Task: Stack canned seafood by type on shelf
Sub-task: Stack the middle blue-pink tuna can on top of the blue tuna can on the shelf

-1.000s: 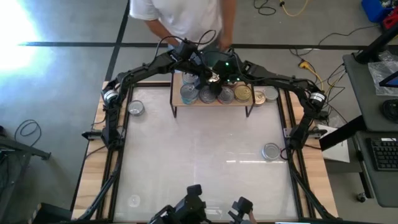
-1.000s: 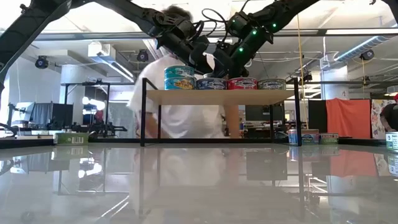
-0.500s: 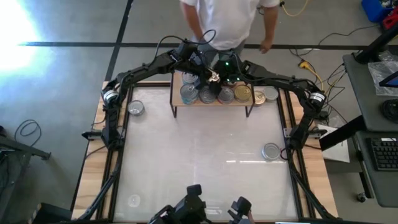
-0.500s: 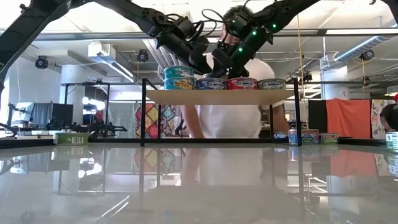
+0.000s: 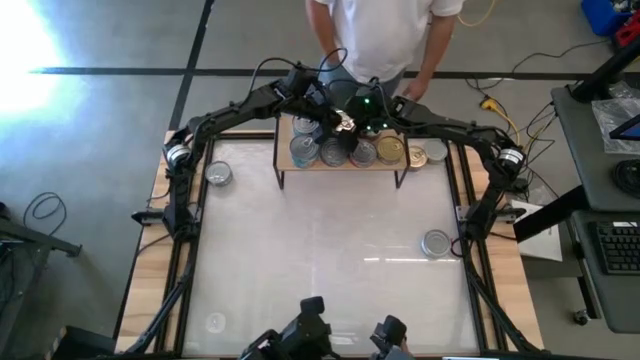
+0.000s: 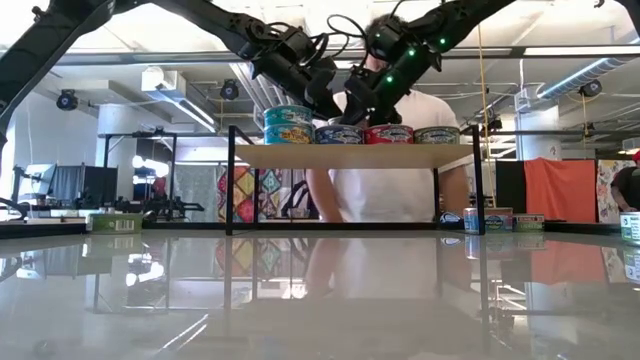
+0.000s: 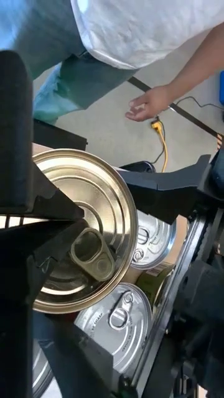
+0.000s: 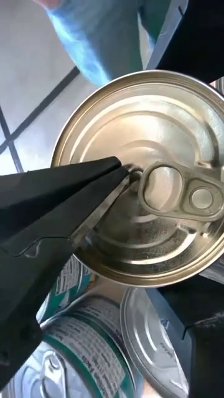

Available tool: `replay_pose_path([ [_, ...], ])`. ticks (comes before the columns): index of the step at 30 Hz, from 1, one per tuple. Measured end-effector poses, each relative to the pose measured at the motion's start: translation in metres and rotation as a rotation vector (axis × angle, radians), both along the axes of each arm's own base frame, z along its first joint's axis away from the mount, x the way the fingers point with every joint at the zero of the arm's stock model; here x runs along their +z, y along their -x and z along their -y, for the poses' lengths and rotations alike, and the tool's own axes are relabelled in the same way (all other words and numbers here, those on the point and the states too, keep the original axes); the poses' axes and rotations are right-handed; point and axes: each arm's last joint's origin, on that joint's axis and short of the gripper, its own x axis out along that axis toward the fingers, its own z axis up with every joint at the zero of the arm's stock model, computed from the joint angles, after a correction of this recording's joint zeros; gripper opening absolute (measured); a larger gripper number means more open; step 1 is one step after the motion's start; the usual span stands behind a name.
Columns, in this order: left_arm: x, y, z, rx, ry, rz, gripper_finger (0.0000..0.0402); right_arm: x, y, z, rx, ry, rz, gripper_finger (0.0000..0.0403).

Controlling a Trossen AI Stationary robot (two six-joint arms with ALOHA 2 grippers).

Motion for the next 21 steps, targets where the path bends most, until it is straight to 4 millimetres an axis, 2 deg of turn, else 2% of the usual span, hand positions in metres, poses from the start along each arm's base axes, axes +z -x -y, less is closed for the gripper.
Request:
replay_pose_path([
  [6,-0.0003,0.0005,0.0004,-0.002,0.006,-0.005,0.0,-0.0008,0.0002,-0.0023,0.078,0.081,-0.063,0.04],
  [21,-0.0004,0.0007,0.0004,-0.001,0.007,-0.007,0.0,-0.0018,0.0014,-0.0019,0.048,0.047,-0.053,0.04],
])
